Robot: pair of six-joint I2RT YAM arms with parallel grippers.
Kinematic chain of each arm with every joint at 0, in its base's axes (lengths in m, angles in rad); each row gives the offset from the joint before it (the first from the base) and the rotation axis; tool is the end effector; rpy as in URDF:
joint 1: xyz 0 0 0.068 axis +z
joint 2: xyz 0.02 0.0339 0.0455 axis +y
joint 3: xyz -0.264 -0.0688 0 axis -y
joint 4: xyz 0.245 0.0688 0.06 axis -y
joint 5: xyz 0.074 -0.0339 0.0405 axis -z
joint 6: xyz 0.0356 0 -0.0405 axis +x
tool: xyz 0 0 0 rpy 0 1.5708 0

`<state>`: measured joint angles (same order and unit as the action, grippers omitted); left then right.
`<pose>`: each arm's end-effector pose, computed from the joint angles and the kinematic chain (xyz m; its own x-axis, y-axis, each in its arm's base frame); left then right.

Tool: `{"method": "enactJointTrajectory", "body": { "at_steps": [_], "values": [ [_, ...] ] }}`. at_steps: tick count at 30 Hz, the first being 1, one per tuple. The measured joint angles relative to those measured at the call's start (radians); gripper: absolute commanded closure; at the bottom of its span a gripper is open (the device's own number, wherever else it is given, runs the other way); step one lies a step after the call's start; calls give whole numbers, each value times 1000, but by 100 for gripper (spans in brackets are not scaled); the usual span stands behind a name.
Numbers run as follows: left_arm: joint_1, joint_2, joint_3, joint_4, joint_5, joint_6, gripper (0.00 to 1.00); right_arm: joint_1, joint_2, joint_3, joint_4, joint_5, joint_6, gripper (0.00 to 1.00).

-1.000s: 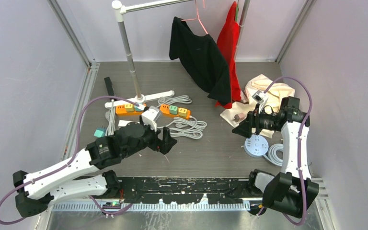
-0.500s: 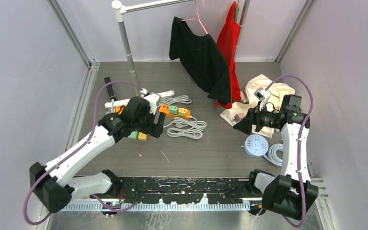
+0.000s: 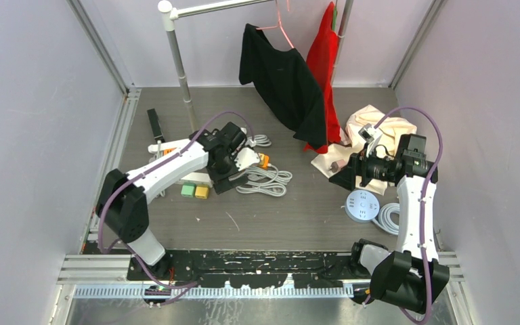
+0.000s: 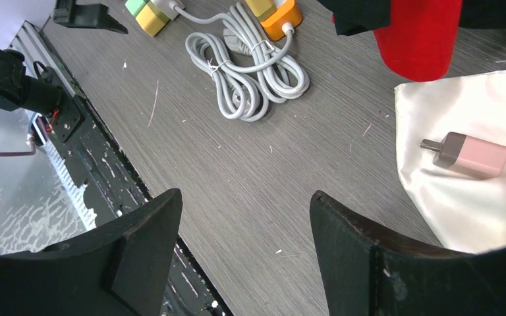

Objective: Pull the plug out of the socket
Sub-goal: Move the socket to the center of the board.

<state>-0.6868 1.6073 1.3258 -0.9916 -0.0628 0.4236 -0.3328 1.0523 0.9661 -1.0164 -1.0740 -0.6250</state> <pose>0.2441 -0.1972 0.2622 -0.4197 0.8746 -0.2427 0.8678 0.4650 0.1753 0.1799 -0.0291 0.3003 -0.5557 -0.1030 -0.8250 -0.6713 0.6410 0.3722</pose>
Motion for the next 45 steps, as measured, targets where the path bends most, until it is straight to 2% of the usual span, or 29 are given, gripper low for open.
{"method": "enactJointTrajectory", "body": {
  "at_steps": [8, 10, 14, 19, 20, 22, 23, 29, 32, 34, 37, 39, 40, 45],
  "values": [
    [19, 67, -60, 41, -54, 221, 11, 10, 0, -1, 0, 0, -1, 24],
    [47, 84, -73, 51, -50, 256, 16, 10, 0, -2, 0, 0, -1, 24],
    [130, 117, -74, 68, -2, 314, 18, 10, 2, -2, 0, 0, -1, 25],
    [168, 123, -81, 101, 37, 349, 26, 10, 2, -6, 1, 0, -2, 25],
    [168, 127, -81, 106, 45, 350, 29, 10, 2, -8, 1, 0, -2, 25],
    [172, 139, -81, 111, 58, 351, 42, 10, 2, -11, 1, 1, -2, 25],
    [172, 147, -81, 113, 66, 351, 44, 10, 2, -12, 1, 1, -2, 25],
    [193, 187, -81, 114, 95, 343, 45, 10, 2, -12, 0, 0, -5, 25],
    [196, 187, -81, 117, 96, 343, 60, 10, 2, -12, 0, 0, -6, 25],
    [197, 187, -80, 123, 98, 343, 66, 10, 2, -12, -1, 0, -6, 25],
    [198, 187, -77, 123, 101, 341, 86, 10, 2, -12, -1, 0, -9, 25],
    [198, 187, -76, 123, 105, 335, 97, 10, 2, -12, -1, 0, -10, 25],
    [198, 186, -76, 123, 108, 331, 100, 10, 2, -12, -1, 0, -10, 25],
    [196, 160, -76, 117, 124, 281, 100, 10, 2, -12, -1, 0, -14, 25]
  ]
}}
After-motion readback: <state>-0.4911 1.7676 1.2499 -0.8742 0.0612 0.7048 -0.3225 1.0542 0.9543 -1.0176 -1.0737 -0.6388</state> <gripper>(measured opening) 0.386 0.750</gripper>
